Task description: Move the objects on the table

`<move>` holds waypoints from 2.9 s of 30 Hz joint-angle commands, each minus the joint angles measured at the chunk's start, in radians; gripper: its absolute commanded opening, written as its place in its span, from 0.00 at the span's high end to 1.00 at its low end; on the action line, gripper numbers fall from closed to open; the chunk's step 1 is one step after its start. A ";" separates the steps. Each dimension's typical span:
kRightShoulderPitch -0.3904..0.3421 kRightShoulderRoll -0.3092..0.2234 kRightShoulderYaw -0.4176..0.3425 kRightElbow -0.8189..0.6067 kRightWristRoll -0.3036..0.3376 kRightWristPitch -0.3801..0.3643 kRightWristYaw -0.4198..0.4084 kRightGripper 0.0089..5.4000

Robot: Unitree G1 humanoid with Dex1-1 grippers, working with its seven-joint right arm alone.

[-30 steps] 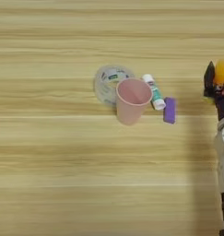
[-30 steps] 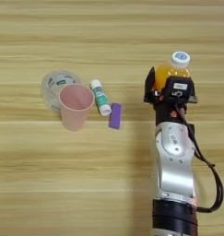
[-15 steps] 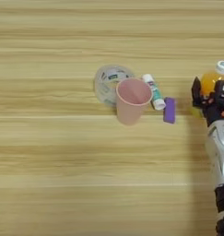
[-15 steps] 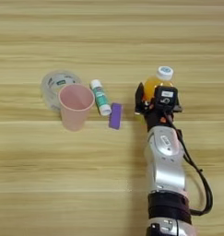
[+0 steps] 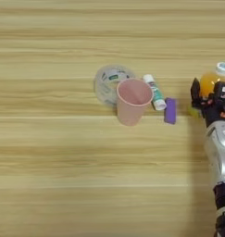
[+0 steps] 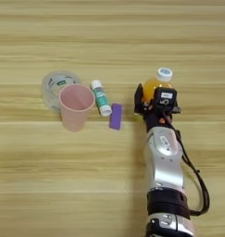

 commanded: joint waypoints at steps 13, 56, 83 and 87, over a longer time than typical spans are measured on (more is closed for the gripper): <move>-0.092 -0.043 0.001 0.026 0.018 -0.047 0.005 0.27; 0.297 0.049 0.058 -0.449 0.049 0.148 0.024 0.01; 0.417 0.071 0.202 -0.507 0.037 0.204 0.125 0.01; 0.403 0.067 0.203 -0.500 0.037 0.215 0.133 0.01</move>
